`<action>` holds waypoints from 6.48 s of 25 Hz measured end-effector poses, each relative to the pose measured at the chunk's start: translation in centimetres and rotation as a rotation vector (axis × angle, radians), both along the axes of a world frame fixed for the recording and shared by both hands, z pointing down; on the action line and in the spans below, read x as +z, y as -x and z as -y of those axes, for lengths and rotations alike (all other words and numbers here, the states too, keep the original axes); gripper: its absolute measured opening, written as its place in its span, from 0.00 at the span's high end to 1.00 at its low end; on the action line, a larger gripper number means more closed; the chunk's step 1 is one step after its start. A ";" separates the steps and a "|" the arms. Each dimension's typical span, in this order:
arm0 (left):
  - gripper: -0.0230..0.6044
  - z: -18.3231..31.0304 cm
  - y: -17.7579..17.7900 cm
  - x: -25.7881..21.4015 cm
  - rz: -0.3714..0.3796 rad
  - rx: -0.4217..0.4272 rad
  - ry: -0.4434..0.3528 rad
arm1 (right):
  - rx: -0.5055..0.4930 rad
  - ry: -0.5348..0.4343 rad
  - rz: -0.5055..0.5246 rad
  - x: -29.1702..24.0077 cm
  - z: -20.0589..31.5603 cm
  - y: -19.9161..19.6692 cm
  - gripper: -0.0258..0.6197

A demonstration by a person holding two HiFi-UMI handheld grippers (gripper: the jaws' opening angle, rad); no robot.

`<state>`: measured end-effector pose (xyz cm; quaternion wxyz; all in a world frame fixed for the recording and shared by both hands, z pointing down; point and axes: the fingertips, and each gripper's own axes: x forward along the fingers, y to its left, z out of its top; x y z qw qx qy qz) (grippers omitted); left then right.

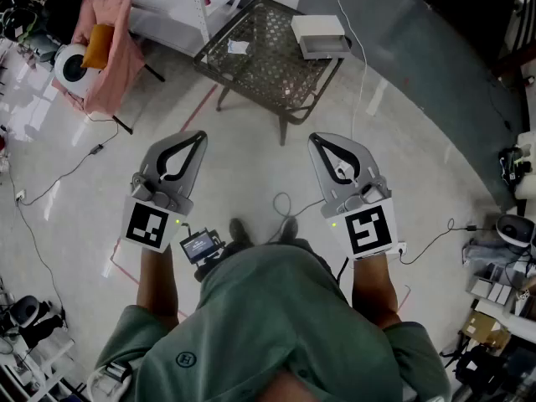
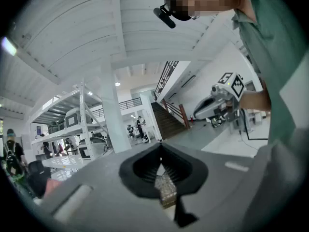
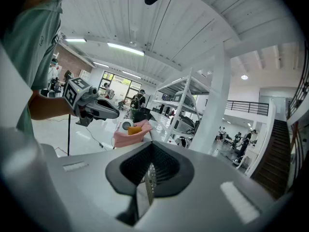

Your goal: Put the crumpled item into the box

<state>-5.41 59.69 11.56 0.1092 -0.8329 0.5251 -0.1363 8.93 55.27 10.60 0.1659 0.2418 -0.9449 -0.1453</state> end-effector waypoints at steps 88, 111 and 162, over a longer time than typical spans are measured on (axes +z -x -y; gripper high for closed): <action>0.96 33.7 7.3 2.2 0.017 0.012 0.056 | -0.012 0.102 0.094 2.2 33.1 9.0 0.95; 0.96 47.8 10.9 6.7 -0.009 -0.137 0.138 | -0.159 0.147 0.057 5.1 48.4 13.7 0.95; 0.74 65.3 25.5 42.3 -0.131 -0.302 0.654 | -0.160 0.443 -0.121 25.4 65.8 26.1 0.95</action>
